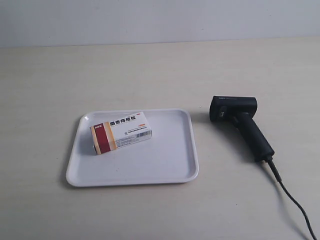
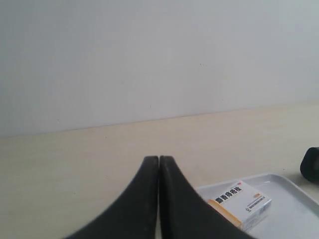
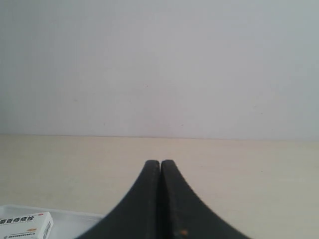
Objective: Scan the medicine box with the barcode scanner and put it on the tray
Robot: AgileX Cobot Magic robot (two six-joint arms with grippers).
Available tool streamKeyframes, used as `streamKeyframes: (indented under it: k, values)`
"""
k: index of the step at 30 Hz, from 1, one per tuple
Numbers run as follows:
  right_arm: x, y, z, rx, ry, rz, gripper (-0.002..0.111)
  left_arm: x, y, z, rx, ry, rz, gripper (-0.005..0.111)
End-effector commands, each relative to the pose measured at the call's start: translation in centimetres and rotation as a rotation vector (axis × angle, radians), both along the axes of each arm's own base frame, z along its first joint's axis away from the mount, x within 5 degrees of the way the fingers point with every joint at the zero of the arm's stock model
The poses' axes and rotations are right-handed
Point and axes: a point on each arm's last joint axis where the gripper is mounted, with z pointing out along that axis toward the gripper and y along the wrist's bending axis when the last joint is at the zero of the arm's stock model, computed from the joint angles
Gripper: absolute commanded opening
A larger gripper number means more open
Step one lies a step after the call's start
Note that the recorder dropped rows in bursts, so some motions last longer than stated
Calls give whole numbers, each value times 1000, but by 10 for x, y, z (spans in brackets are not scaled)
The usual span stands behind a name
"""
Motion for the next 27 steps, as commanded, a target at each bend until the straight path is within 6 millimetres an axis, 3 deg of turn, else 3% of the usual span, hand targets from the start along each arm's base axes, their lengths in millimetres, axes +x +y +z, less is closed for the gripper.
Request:
streamKeyframes:
  k: [1,11,27]
  values:
    - [0,-1,0,3,-6,-6,1,-3,7,0,-30,-5,87,3]
    - [-1,-1,-1,2,-3,-6,1,-6,19,-9,-20,63,285,3]
    - [-1,-1,-1,2,-3,-6,1,-6,20,-10,-27,80,299,3]
